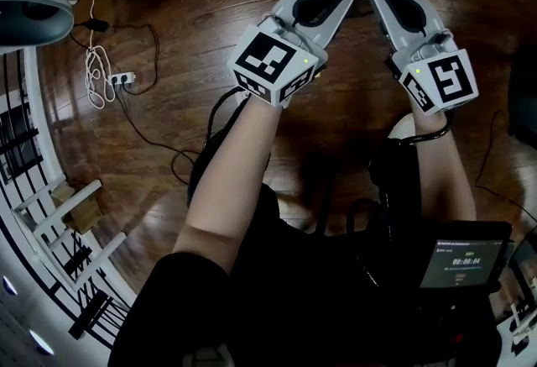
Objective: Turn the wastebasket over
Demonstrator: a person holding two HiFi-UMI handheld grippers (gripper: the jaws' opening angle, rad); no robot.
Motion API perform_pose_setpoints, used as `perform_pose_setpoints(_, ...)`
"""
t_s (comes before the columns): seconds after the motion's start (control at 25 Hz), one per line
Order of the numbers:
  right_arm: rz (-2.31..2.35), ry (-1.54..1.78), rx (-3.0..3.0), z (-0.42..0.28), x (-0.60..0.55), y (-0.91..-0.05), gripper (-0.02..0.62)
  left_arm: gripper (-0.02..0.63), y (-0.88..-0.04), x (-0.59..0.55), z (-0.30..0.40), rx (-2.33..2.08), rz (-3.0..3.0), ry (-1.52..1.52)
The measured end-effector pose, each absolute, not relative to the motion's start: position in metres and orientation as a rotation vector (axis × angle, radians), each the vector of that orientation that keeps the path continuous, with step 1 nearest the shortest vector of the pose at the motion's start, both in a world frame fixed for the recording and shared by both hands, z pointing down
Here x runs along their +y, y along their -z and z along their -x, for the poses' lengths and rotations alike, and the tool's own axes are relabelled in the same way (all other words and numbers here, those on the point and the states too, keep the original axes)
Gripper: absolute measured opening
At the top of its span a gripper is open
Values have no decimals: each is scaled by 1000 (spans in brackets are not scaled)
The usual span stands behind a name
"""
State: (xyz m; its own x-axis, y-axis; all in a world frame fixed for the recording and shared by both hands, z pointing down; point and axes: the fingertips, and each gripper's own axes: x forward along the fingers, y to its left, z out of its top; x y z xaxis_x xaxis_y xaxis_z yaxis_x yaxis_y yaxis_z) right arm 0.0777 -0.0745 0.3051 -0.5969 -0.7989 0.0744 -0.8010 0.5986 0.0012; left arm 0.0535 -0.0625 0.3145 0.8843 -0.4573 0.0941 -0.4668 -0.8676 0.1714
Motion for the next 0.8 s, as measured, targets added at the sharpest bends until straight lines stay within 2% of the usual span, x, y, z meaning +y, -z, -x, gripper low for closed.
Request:
perform_pose_setpoints(0.44,-1283,-75,-2763,-103,-118,-312,11,3,-308,-113,-75,-824,-2796,-8)
perform_pose_setpoints(0.8,-1180,-69,-2795,-99,-134,-312,11,3,-316,-121,-61,-916,-2758,-22)
